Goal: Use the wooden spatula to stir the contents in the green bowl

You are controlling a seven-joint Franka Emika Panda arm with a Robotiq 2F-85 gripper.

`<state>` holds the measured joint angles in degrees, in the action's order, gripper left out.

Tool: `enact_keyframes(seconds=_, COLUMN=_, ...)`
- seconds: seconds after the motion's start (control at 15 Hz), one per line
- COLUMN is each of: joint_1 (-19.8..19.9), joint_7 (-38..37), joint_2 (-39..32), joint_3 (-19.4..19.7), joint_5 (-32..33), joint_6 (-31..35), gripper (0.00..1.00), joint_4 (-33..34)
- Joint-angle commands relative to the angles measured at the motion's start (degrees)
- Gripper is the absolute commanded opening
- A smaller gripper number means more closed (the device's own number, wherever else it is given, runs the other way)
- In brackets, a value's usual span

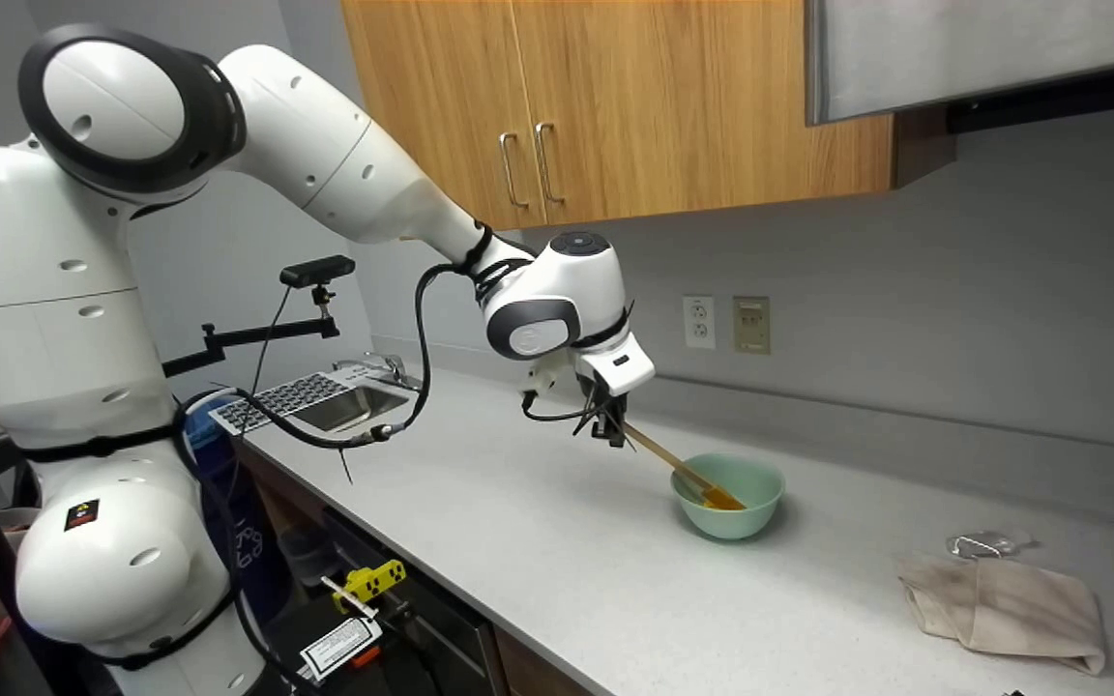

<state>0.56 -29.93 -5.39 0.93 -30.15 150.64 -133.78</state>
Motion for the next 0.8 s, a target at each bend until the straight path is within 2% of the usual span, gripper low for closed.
enact_keyframes(seconds=0.0, joint_1=-0.9, joint_7=-5.1, joint_2=-0.6, joint_3=1.1, joint_5=8.1, joint_6=7.6, gripper=0.02, joint_4=-1.8)
enact_keyframes(seconds=0.2, joint_1=-1.4, joint_7=-9.9, joint_2=-1.3, joint_3=2.3, joint_5=15.3, joint_6=14.1, gripper=0.02, joint_4=-3.2)
enact_keyframes(seconds=0.4, joint_1=-1.5, joint_7=-12.3, joint_2=-1.3, joint_3=2.6, joint_5=17.5, joint_6=14.4, gripper=0.02, joint_4=-3.1)
enact_keyframes(seconds=0.53, joint_1=-0.6, joint_7=-9.8, joint_2=-0.4, joint_3=0.8, joint_5=12.6, joint_6=10.8, gripper=0.02, joint_4=-2.3)
enact_keyframes(seconds=0.73, joint_1=0.4, joint_7=-4.6, joint_2=0.8, joint_3=-2.3, joint_5=0.4, joint_6=3.0, gripper=0.02, joint_4=-0.4)
